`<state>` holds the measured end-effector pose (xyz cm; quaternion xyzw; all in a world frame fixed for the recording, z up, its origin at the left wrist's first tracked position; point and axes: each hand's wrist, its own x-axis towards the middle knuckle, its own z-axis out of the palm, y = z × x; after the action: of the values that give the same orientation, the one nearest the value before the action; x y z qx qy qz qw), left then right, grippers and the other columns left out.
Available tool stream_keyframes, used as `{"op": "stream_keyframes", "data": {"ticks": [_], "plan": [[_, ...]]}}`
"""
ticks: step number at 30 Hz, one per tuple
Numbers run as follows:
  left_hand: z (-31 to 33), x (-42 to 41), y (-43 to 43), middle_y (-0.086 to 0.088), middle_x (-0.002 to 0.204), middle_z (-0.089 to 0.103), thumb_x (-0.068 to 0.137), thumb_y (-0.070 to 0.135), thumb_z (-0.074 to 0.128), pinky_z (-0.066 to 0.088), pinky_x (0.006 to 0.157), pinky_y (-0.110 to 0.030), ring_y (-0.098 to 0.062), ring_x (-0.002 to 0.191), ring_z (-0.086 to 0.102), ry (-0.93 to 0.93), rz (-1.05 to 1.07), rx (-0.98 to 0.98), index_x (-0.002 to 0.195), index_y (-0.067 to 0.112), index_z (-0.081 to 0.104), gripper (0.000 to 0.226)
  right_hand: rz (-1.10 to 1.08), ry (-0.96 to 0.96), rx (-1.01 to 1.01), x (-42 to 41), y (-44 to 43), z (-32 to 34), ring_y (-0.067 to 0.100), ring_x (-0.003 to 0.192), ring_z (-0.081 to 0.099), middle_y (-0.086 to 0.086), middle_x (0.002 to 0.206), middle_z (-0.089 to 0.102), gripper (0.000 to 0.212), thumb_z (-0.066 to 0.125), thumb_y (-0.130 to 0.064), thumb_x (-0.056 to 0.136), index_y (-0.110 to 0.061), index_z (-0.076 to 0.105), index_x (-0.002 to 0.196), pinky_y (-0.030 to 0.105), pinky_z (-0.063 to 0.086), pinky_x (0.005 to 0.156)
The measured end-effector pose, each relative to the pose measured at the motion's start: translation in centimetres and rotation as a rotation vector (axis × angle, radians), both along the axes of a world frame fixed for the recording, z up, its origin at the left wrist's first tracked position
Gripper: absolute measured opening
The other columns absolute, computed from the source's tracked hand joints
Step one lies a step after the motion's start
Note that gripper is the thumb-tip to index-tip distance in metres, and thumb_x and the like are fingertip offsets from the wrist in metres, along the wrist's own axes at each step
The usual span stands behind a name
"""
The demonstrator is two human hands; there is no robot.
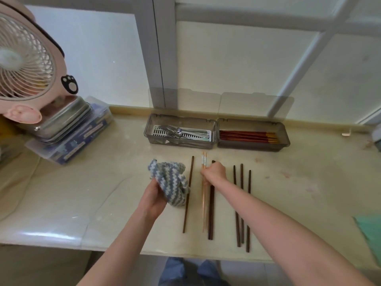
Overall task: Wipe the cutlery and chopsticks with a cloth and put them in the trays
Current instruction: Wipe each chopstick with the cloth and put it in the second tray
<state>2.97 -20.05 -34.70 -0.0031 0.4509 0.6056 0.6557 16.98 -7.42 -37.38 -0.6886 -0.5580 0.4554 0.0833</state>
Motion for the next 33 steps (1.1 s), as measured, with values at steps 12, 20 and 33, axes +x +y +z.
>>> {"op": "stream_keyframes", "data": {"ticks": [12,20,33], "plan": [[1.3,4.1,4.6,-0.013,0.081,0.067,0.098,0.014,0.041,0.055,0.056,-0.026,-0.020,0.066,0.067,0.378,-0.120,-0.006,0.097,0.002,0.061,0.023,0.476,0.387,-0.291,1.0,-1.6,6.4,0.015,0.047,0.059,0.015,0.066,0.062,0.007,0.056,0.009,0.084,0.004,0.060,0.082,0.023,0.054,0.048],[1.7,4.0,5.7,-0.014,0.084,0.063,0.099,0.019,0.040,0.054,0.066,-0.033,-0.026,0.080,0.062,0.345,0.151,-0.110,0.085,0.003,0.058,0.028,0.654,0.269,-0.257,2.4,-3.4,4.8,0.004,0.044,0.046,-0.005,0.064,0.064,0.025,0.056,-0.033,0.094,-0.013,0.069,0.085,0.014,0.034,0.041],[2.7,4.4,4.4,-0.014,0.079,0.067,0.098,0.011,0.042,0.056,0.058,-0.026,-0.020,0.068,0.068,0.583,-0.109,-0.047,0.088,-0.001,0.060,0.024,0.476,0.233,-0.089,2.2,-1.4,7.0,0.006,0.043,0.054,0.002,0.061,0.066,0.049,0.058,-0.053,0.084,-0.006,0.068,0.074,0.014,0.041,0.044]]}}
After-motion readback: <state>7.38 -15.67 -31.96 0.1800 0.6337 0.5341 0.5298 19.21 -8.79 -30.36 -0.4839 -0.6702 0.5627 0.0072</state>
